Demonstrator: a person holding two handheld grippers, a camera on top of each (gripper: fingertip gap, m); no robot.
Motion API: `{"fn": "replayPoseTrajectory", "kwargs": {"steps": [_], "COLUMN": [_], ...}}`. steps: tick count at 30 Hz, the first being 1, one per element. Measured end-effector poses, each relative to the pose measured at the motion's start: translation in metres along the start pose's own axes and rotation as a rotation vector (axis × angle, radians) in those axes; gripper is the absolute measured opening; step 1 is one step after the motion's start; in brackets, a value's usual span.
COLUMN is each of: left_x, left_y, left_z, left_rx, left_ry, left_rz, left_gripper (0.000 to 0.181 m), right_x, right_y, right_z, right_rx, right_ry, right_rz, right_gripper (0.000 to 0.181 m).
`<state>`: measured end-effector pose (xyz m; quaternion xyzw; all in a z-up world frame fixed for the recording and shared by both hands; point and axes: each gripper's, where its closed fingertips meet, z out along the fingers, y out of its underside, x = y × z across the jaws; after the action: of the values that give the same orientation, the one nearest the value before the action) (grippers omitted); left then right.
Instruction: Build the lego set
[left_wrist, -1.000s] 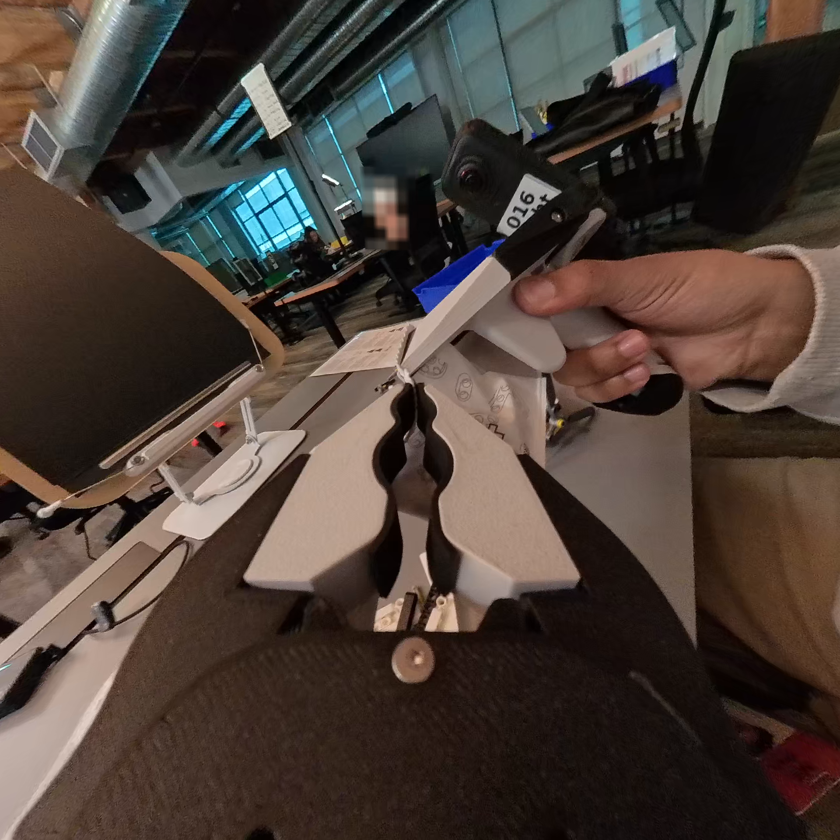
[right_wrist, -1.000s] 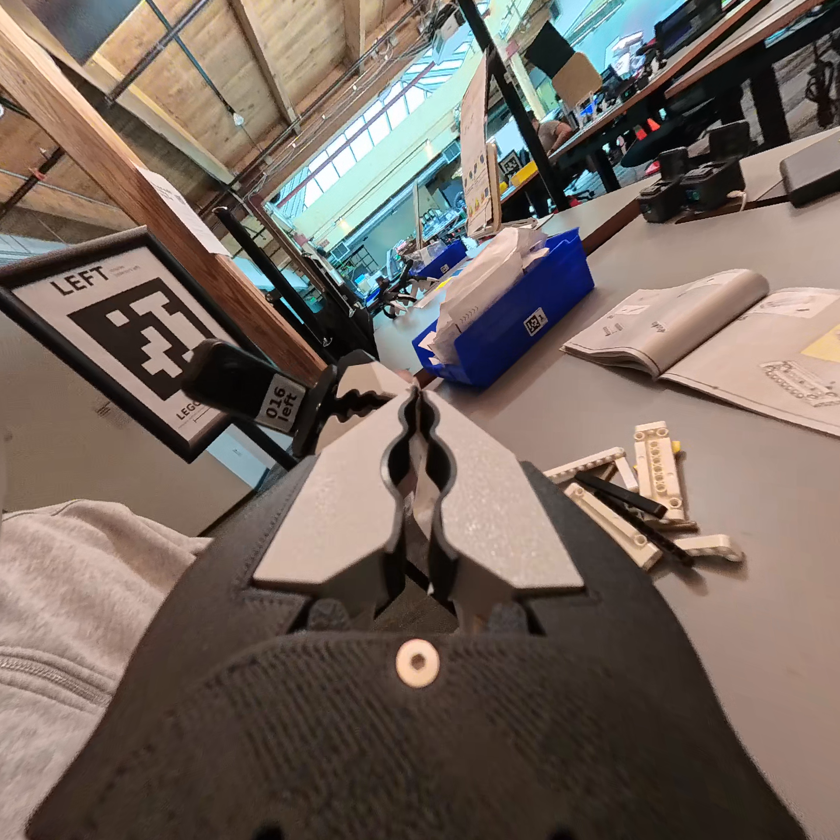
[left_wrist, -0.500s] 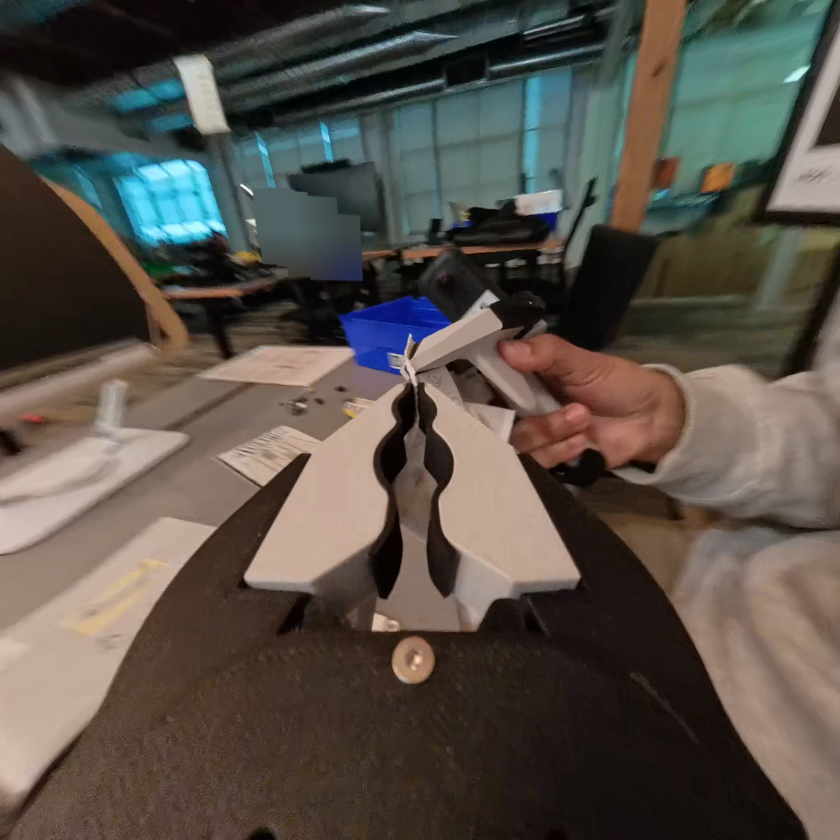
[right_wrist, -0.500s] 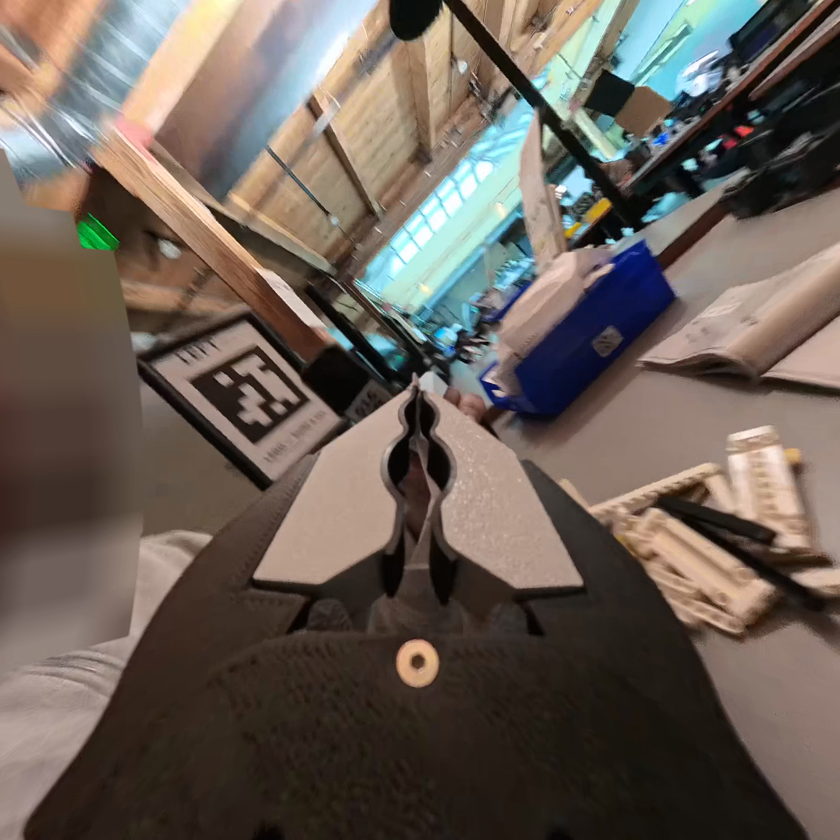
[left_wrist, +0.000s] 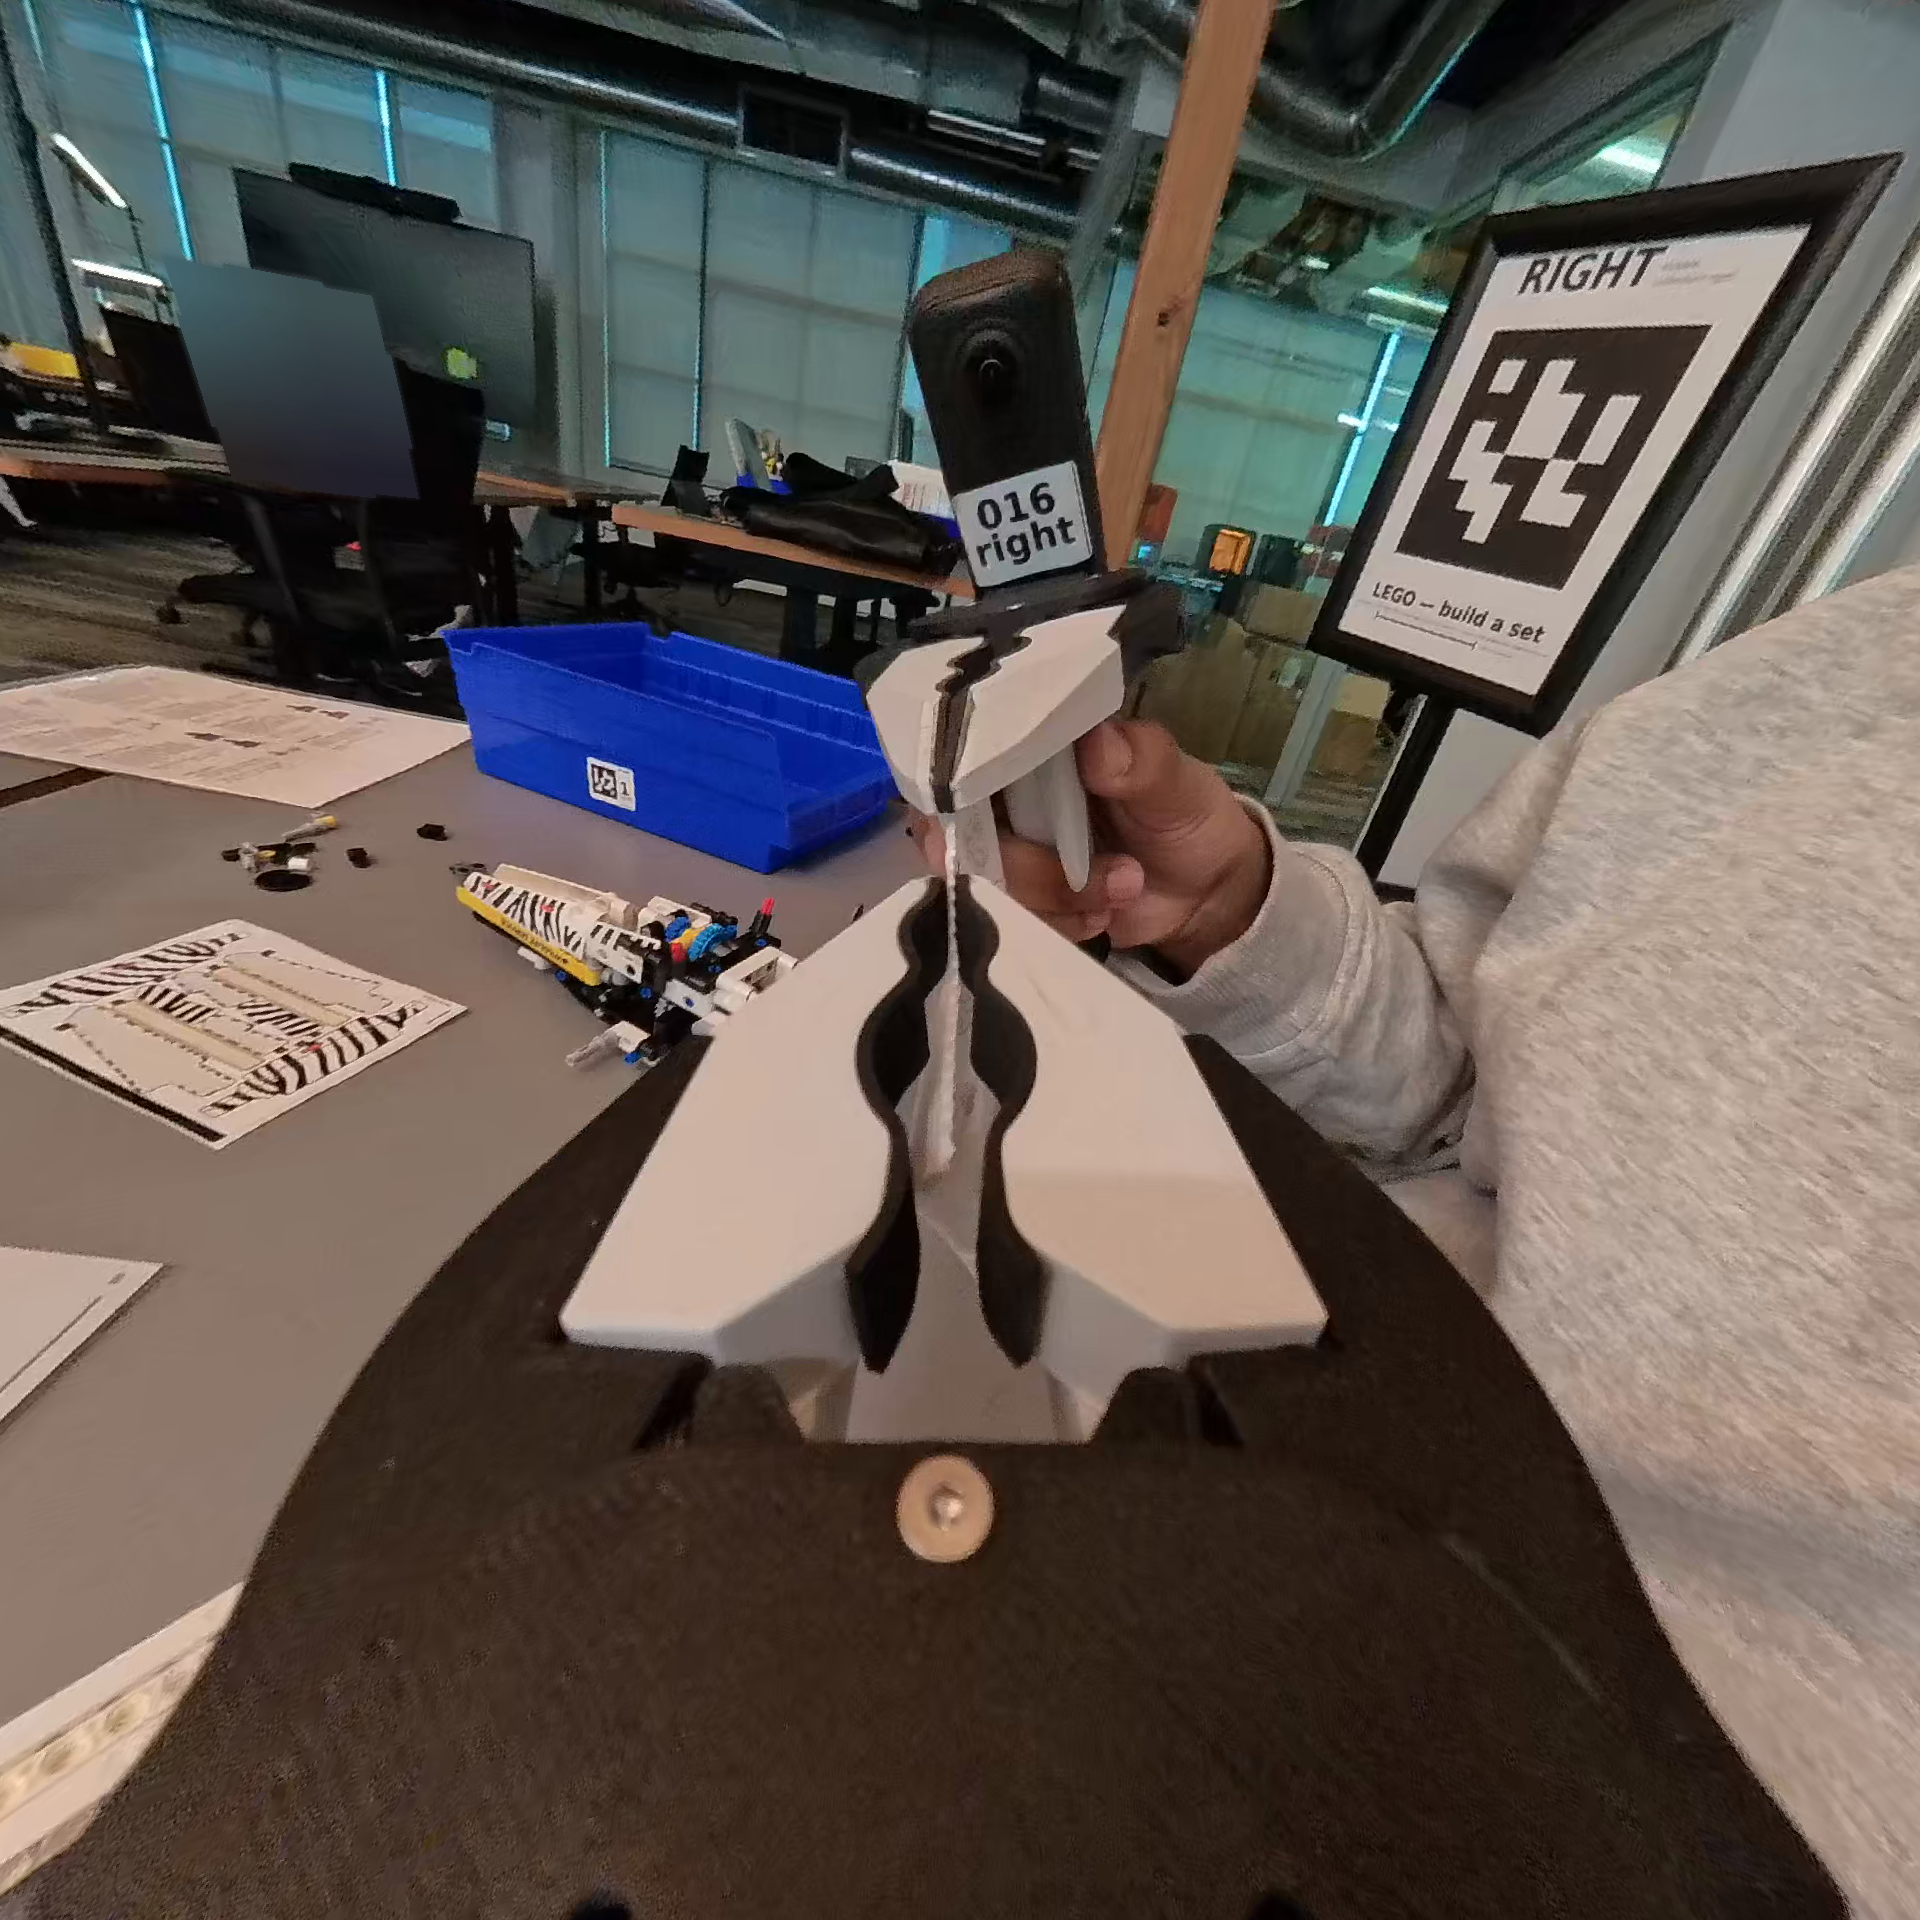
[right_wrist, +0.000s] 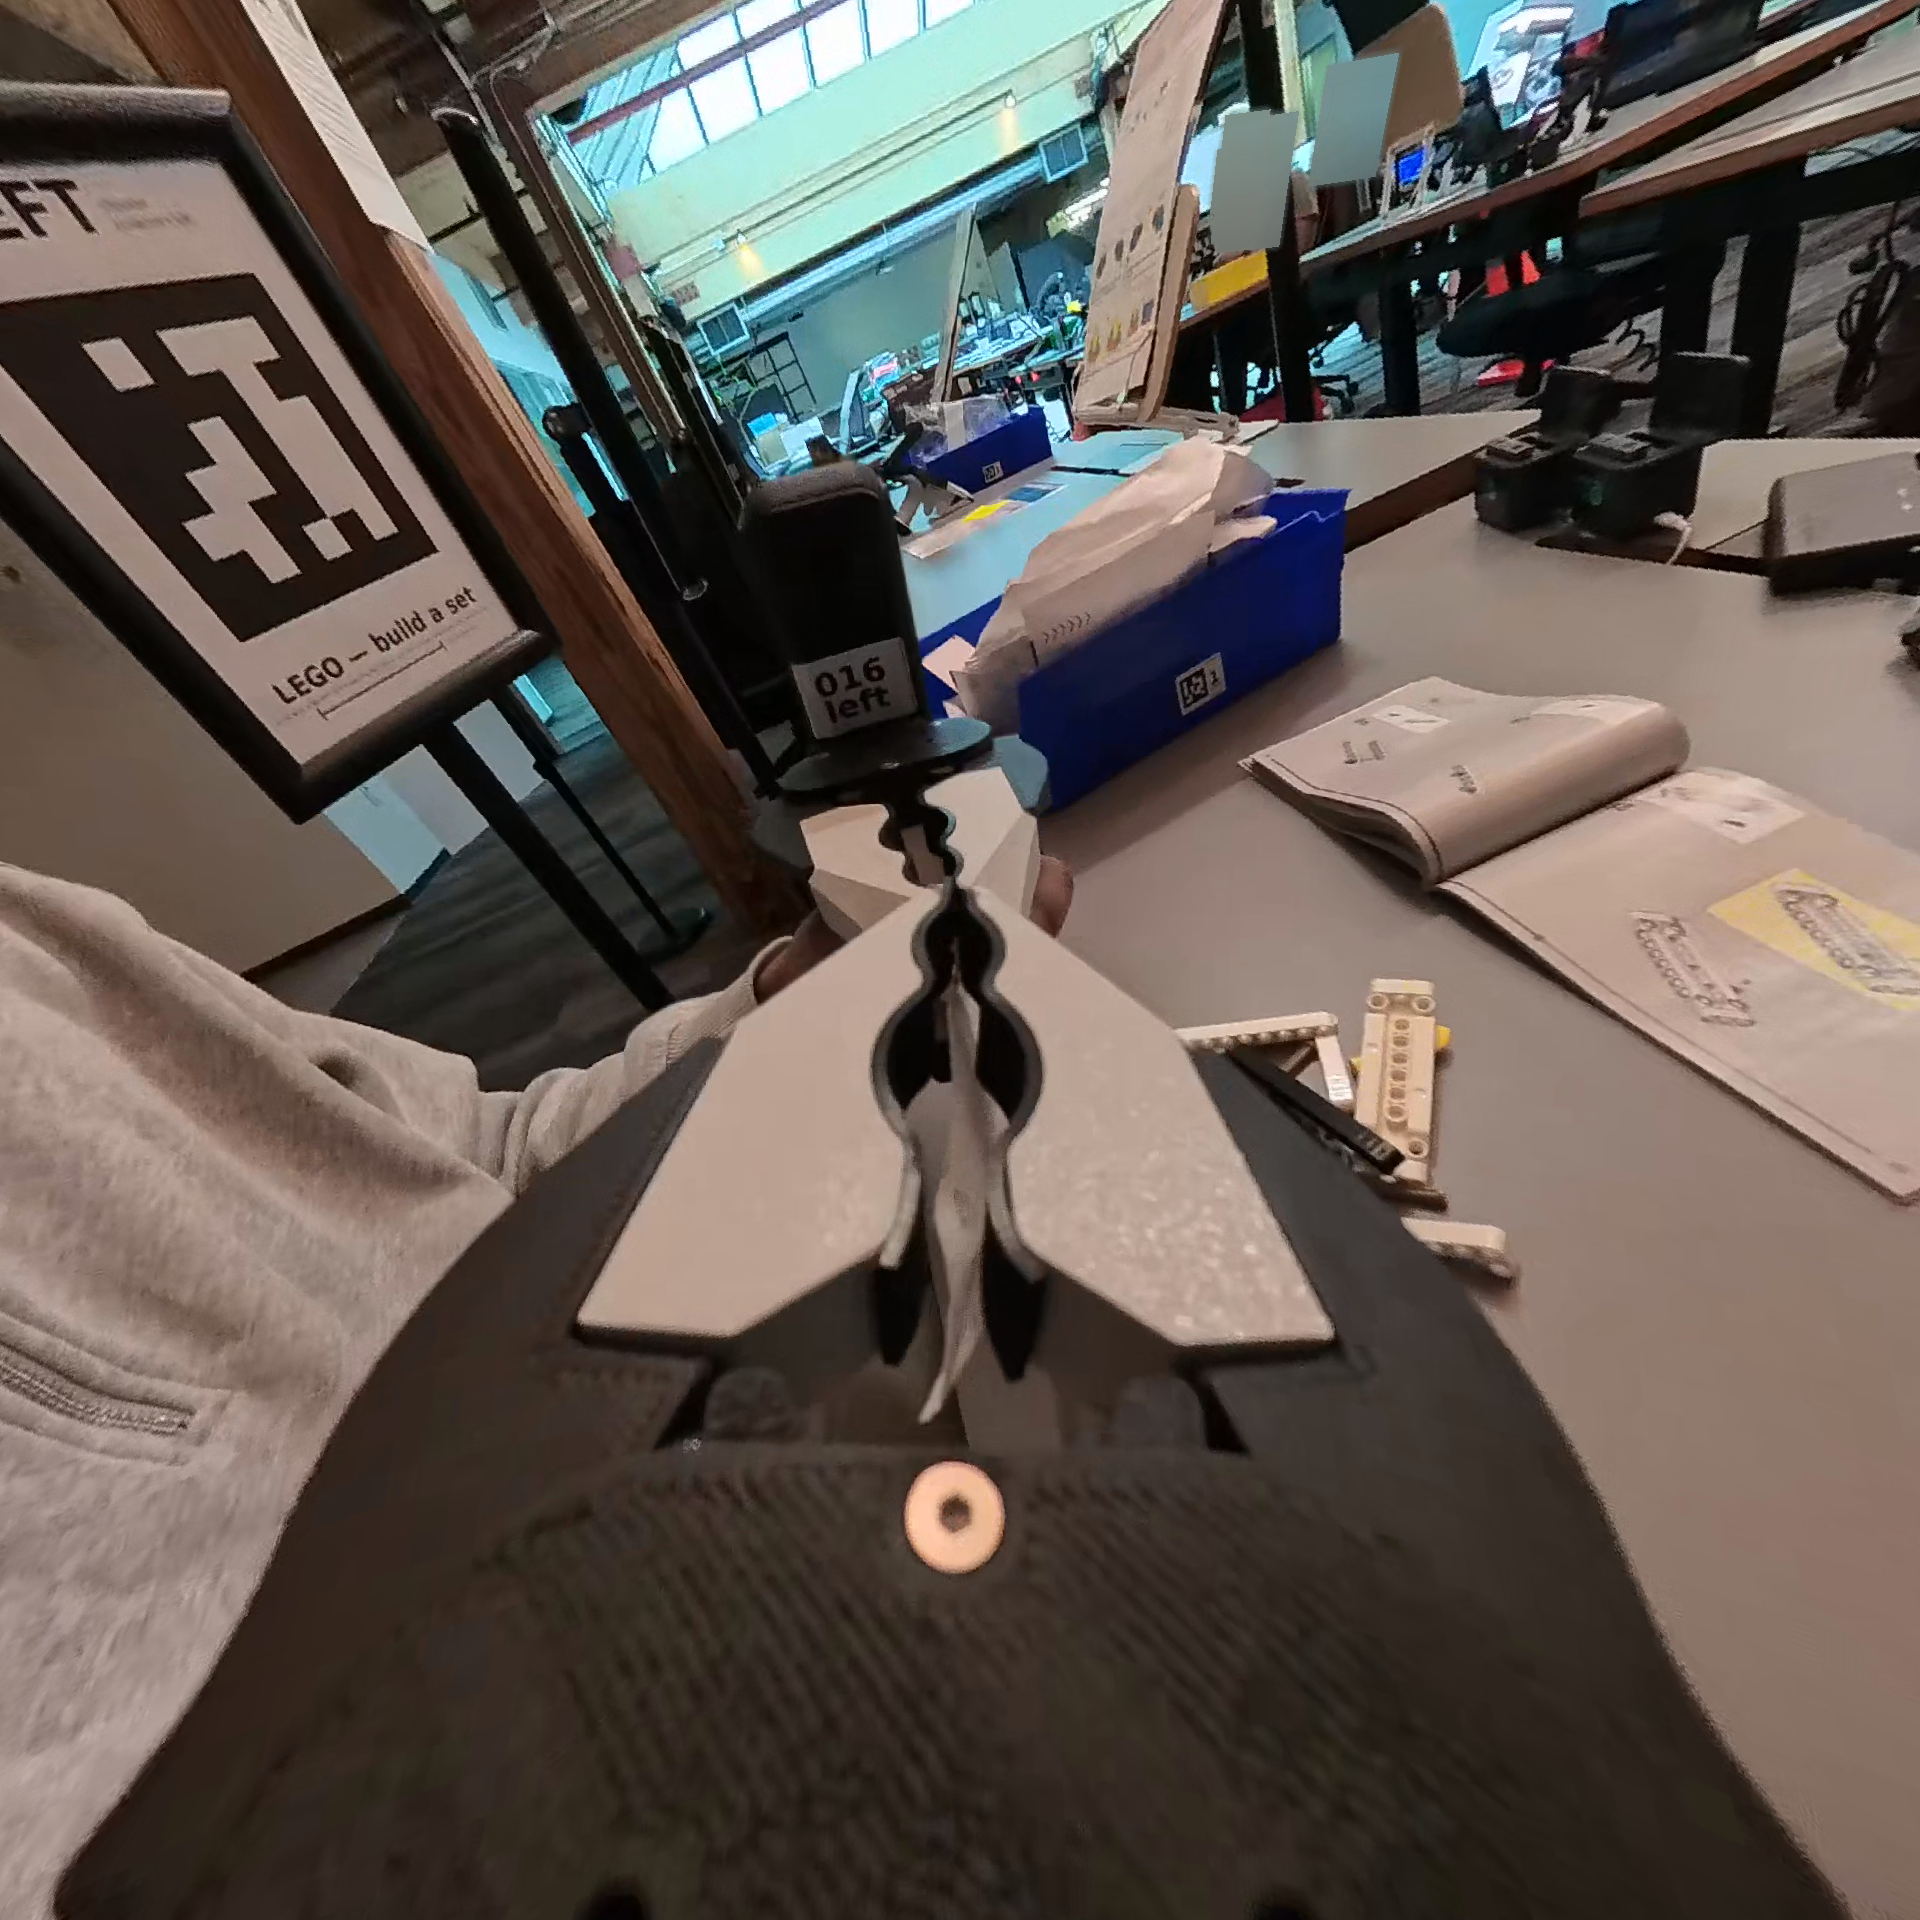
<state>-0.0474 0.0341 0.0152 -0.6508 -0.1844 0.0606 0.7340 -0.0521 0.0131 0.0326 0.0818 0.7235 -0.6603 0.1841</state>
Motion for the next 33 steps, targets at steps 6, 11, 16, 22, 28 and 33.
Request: {"fn": "replayPoseTrajectory", "kwargs": {"steps": [6,11,16,22,28,33], "left_x": [0.003,0.004,0.008,0.006,0.009,0.01], "left_y": [0.003,0.002,-0.004,-0.022,-0.043,-0.048], "left_z": [0.006,0.005,0.005,0.011,0.013,0.012], "left_rx": [0.0,0.004,0.041,0.139,0.278,0.369], "left_ry": [0.031,0.04,0.057,-0.048,-0.118,-0.114], "left_rz": [-0.029,-0.041,-0.048,-0.014,-0.019,-0.06], "left_gripper": [0.0,0.0,0.0,0.0,0.0,0.0], "right_x": [0.002,0.0,-0.003,-0.003,-0.01,-0.009], "right_y": [0.003,0.01,0.004,-0.018,-0.037,-0.041], "right_z": [-0.005,-0.007,-0.008,-0.015,-0.022,-0.023], "right_rx": [-0.028,-0.06,-0.006,0.246,0.414,0.503], "right_ry": [0.051,0.021,-0.013,-0.158,-0.207,-0.233], "right_rz": [-0.049,-0.039,-0.017,0.193,0.229,0.289], "right_gripper": [0.015,0.0,0.0,0.0,0.0,0.0]}}
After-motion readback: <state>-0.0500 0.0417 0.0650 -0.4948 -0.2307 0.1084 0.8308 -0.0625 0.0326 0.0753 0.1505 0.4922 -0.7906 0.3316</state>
